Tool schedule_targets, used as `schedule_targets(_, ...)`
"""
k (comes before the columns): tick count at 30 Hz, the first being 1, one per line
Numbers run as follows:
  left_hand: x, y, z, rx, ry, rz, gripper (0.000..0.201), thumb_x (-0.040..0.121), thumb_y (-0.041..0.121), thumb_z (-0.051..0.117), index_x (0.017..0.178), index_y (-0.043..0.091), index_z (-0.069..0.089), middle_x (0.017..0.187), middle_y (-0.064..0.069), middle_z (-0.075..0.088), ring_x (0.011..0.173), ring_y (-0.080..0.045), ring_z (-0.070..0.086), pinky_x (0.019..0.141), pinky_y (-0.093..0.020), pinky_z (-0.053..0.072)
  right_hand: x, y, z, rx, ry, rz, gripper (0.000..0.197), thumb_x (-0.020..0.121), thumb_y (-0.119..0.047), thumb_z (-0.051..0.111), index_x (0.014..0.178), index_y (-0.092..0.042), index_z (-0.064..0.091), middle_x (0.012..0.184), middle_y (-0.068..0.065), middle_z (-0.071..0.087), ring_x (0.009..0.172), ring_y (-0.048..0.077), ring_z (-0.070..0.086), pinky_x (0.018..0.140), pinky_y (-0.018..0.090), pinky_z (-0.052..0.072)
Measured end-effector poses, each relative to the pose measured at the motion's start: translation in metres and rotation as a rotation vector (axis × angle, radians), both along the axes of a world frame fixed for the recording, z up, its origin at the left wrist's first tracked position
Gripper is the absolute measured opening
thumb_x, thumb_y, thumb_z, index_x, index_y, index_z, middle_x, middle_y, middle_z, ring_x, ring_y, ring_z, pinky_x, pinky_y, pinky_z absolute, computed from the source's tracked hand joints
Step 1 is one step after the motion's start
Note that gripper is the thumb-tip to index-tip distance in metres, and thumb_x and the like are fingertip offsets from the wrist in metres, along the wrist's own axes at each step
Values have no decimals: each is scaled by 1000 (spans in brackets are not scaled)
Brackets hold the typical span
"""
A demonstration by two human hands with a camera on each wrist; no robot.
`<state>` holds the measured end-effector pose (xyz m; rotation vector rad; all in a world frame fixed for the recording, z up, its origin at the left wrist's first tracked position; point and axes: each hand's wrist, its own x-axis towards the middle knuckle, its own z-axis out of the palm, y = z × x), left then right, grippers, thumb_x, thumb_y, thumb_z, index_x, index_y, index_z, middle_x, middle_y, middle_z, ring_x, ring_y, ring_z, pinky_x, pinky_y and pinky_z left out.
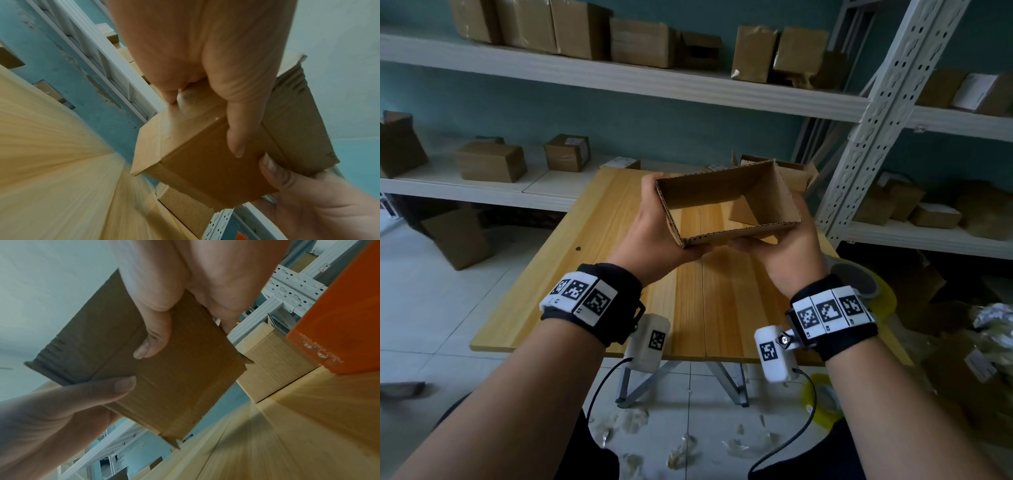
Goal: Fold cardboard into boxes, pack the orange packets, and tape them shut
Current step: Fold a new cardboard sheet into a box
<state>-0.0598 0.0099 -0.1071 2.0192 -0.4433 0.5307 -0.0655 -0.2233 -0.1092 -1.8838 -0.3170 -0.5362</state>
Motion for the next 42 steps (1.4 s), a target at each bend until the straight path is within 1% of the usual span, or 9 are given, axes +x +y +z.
schedule_targets(4,0,-1,1,60,67,-114,106,73,25,97,156,20,31,134,20,48,126,4,50,95,-4,44,-1,-5,0,-56,180,0,103,69,-25,96,152,-23,35,135,-7,62,131,14,57,117,48,45)
schedule_targets(8,-2,0,5,-14,117,-188,100,71,27,99,150,36,37,134,29,52,125,19,49,100,-4,44,-7,-8,4,-90,224,16,111,61,-55,95,152,-28,37,137,-11,64,133,10,57,117,48,45)
schedule_targets(11,-4,3,9,-43,139,-213,102,70,30,99,153,35,40,140,26,55,133,9,50,110,-17,45,-13,-6,10,-71,202,10,113,53,-61,90,149,-29,39,132,-14,64,130,7,58,115,44,47)
schedule_targets(18,-11,3,16,-166,271,-319,81,76,2,91,140,35,53,122,15,71,115,-1,69,87,-22,61,-21,-10,15,-34,153,16,132,58,-69,91,162,-46,13,165,-11,35,152,14,35,122,51,39)
schedule_targets(23,-9,5,15,-292,268,-313,90,71,20,98,148,26,52,132,5,72,124,-15,69,101,-43,60,-26,-9,19,-44,113,9,122,65,-58,89,163,-41,19,160,-13,38,146,10,38,116,38,45)
schedule_targets(25,-5,5,11,-309,257,-287,98,65,36,102,149,28,51,135,4,71,126,-16,68,103,-46,59,-28,-6,20,-50,125,20,122,64,-55,88,163,-40,19,148,-24,40,139,3,39,106,21,44)
schedule_targets(33,0,2,5,-344,266,-199,115,63,81,84,159,36,38,145,0,61,132,-22,62,107,-51,56,-29,-4,22,-45,172,3,129,62,-55,86,165,-40,10,143,-25,32,133,-3,34,91,8,36)
schedule_targets(39,-2,-1,7,-415,251,-214,101,66,64,92,152,31,49,139,4,67,127,-19,66,102,-50,59,-26,-2,23,-92,214,37,106,65,-59,85,155,-37,34,123,-33,52,110,-15,49,86,15,44)
schedule_targets(42,-3,0,8,-444,191,-226,111,60,59,97,154,26,48,139,3,67,128,-18,66,101,-49,60,-24,-3,21,-107,228,31,101,68,-62,80,155,-34,36,128,-23,56,116,-2,56,90,18,44)
